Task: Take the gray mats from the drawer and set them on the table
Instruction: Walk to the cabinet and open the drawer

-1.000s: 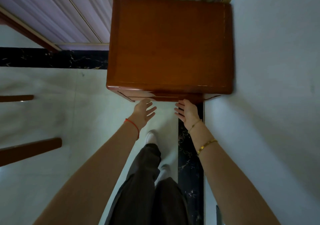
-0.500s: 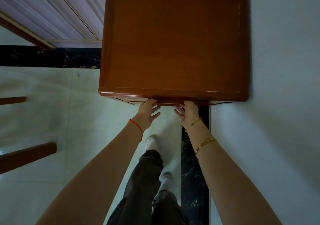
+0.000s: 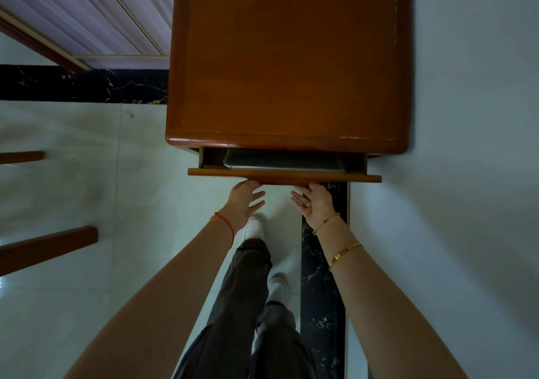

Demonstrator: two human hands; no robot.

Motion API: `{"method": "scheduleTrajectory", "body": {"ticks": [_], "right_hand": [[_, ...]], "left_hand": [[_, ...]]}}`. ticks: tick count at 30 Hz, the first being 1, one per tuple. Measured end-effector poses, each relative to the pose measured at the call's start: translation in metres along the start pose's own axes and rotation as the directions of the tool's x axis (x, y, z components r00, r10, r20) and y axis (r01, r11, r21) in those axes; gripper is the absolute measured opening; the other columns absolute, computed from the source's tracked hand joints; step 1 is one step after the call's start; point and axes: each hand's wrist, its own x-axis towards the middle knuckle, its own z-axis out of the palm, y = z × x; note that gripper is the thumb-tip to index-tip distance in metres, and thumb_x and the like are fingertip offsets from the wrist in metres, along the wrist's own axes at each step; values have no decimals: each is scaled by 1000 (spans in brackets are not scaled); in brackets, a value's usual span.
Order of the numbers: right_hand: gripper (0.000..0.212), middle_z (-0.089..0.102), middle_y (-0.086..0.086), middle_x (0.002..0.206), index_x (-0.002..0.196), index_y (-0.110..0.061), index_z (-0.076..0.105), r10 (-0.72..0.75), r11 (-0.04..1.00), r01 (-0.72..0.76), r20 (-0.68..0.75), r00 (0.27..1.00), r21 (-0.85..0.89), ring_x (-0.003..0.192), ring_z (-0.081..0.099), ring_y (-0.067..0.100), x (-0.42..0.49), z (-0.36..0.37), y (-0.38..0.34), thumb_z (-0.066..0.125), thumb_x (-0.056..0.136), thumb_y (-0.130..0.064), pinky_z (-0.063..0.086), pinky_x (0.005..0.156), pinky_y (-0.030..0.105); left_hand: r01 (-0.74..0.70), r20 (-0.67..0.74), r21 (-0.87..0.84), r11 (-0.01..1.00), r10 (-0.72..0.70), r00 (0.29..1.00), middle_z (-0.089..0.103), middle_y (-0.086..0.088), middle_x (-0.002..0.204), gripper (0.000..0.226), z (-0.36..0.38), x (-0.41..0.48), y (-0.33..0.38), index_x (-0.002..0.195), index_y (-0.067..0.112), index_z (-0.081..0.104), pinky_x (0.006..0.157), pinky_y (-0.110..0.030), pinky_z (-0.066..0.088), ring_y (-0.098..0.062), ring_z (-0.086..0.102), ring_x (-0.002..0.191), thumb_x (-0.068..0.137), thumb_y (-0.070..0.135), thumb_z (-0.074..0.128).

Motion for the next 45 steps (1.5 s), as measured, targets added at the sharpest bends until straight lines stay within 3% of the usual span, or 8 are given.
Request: {"method": "scheduleTrajectory", "body": {"ticks": [15, 21, 26, 30, 33, 36, 41, 45], "right_hand": [[39, 56, 18, 131, 138, -8, 40, 129, 992, -129, -5, 992, -18, 108, 56, 27, -34, -54, 74, 36, 101, -21, 48, 90, 37], [41, 53, 18, 137, 138, -7, 39, 182, 981, -181, 3, 983, -71, 121, 54, 32, -40, -56, 61, 39, 101, -23, 49, 93, 40], [30, 67, 18, 91, 111, 2, 55, 229, 911, -259, -131, 965, -320, 74, 63, 26, -47, -65, 37, 39, 101, -21, 53, 61, 33], [29, 59, 7, 64, 79, -6, 58, -60, 887, -36, -194, 979, -460, 57, 56, 17, -35, -66, 14, 45, 99, -23, 50, 58, 28], [26, 59, 6, 70, 84, -2, 64, -327, 765, 164, -156, 932, -623, 67, 58, 19, -17, -66, -6, 47, 96, -18, 54, 72, 36], [32, 48, 5, 64, 66, -8, 53, -405, 589, 201, -71, 911, -783, 58, 45, 15, -2, -68, -19, 42, 96, -13, 42, 58, 28], [33, 43, 1, 63, 68, -11, 45, -298, 355, 92, -19, 954, -930, 61, 46, 15, 25, -71, -23, 37, 99, -14, 30, 50, 22], [24, 64, 12, 92, 98, -3, 63, -272, 332, 25, -70, 960, -943, 90, 60, 26, 36, -70, -22, 43, 97, -16, 39, 73, 24]], "left_hand": [[58, -12, 59, 997, -57, 998, 52, -12, 144, 39, -30, -40, -84, 140, 10, 46, 108, -46, 44, -36, 52, 131, 104, 24, 46], [54, -2, 100, 993, -54, 999, 55, -14, 142, 39, -29, -45, -78, 138, 7, 48, 106, -46, 44, -35, 55, 128, 104, 24, 46], [78, -107, 307, 948, -47, 993, 67, -16, 123, 37, -32, -50, -57, 120, 4, 60, 92, -40, 50, -33, 65, 110, 104, 33, 43], [5, -205, 491, 871, 111, 972, 71, -8, 83, 35, -31, -48, -30, 87, 8, 66, 85, -38, 57, -23, 68, 80, 102, 34, 47], [-106, -276, 572, 814, 312, 909, 70, -9, 89, 28, -29, -36, -8, 86, 7, 67, 80, -35, 58, -25, 68, 82, 101, 24, 50], [-119, -253, 706, 699, 405, 878, 66, -17, 104, 25, -27, -23, 10, 107, 6, 67, 89, -38, 52, -33, 63, 95, 100, 18, 47], [-41, -194, 761, 647, 288, 938, 61, -21, 132, 38, -30, 6, 18, 130, 1, 59, 105, -45, 45, -38, 56, 124, 98, 18, 49], [55, -217, 774, 631, 182, 959, 62, -25, 130, 37, -24, 16, 19, 125, -4, 62, 103, -47, 46, -41, 57, 122, 98, 17, 48]]}}
